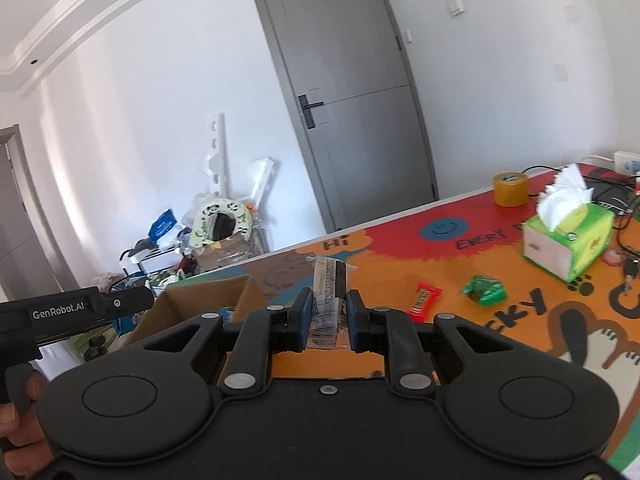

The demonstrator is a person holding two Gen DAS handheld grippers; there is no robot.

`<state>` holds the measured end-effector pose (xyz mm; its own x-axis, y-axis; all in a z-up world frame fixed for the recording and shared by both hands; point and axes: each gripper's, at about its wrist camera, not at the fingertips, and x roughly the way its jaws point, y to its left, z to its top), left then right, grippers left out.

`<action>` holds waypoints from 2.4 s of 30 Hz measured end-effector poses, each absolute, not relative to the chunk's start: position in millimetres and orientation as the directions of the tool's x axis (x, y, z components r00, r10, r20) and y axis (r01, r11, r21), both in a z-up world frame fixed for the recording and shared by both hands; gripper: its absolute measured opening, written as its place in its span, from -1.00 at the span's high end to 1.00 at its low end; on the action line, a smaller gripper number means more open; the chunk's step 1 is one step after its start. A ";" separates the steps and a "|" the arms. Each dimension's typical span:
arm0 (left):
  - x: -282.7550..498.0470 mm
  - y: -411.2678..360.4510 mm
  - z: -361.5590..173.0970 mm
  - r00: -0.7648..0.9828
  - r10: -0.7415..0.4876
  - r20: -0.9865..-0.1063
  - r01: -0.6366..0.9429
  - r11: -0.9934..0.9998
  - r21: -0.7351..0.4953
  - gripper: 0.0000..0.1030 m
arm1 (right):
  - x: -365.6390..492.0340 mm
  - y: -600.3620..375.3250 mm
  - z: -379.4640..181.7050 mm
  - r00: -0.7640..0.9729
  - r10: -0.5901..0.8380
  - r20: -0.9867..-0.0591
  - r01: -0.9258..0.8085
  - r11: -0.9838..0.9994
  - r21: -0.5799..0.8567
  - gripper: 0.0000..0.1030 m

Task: Organize snacks
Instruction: 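Carry both snacks over the cardboard box and open both tools to drop them, then move both tools back toward the red candy bar and green packet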

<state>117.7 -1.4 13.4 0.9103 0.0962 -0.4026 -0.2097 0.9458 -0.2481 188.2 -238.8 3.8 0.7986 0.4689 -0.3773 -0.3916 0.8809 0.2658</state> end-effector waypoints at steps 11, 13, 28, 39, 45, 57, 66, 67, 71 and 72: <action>114.1 35.2 1.7 0.890 0.117 -0.441 -0.256 0.927 -0.272 0.30 | 193.2 -196.8 4.4 0.762 0.516 -0.391 -0.452 0.856 0.250 0.62; 113.7 40.1 -1.5 0.884 0.114 -0.454 -0.263 0.923 -0.280 0.30 | 193.9 -189.0 4.0 0.754 0.524 -0.395 -0.463 0.852 0.246 0.62; 98.0 81.2 -5.6 0.870 0.152 -0.469 -0.327 0.889 -0.319 0.14 | 187.5 -135.4 3.8 0.694 0.575 -0.433 -0.537 0.814 0.221 0.62; 95.1 78.8 -4.4 0.868 0.152 -0.473 -0.332 0.885 -0.325 -0.32 | 180.0 -139.7 6.0 0.696 0.562 -0.447 -0.527 0.823 0.214 0.35; 100.8 56.3 -2.3 0.871 0.137 -0.472 -0.312 0.896 -0.315 -0.61 | 178.5 -176.2 6.0 0.739 0.512 -0.439 -0.456 0.859 0.234 -0.12; 110.6 1.5 4.7 0.884 0.084 -0.459 -0.235 0.930 -0.282 -0.81 | 177.9 -249.1 1.6 0.803 0.421 -0.423 -0.325 0.903 0.282 -0.73; 122.4 -43.3 5.3 0.887 0.023 -0.461 -0.149 0.959 -0.240 -0.81 | 180.5 -291.5 -3.1 0.815 0.394 -0.424 -0.268 0.906 0.328 -0.78; 124.1 -46.5 4.6 0.886 0.016 -0.463 -0.143 0.960 -0.239 -0.81 | 180.8 -294.9 -3.7 0.816 0.392 -0.425 -0.264 0.906 0.330 -0.78; 134.4 -59.8 1.6 0.880 -0.002 -0.474 -0.124 0.965 -0.233 -0.82 | 184.3 -308.6 -8.2 0.820 0.377 -0.430 -0.242 0.910 0.338 -0.80; 136.8 -63.7 0.7 0.879 -0.006 -0.477 -0.119 0.966 -0.230 -0.82 | 185.7 -311.9 -8.8 0.821 0.374 -0.432 -0.235 0.910 0.341 -0.80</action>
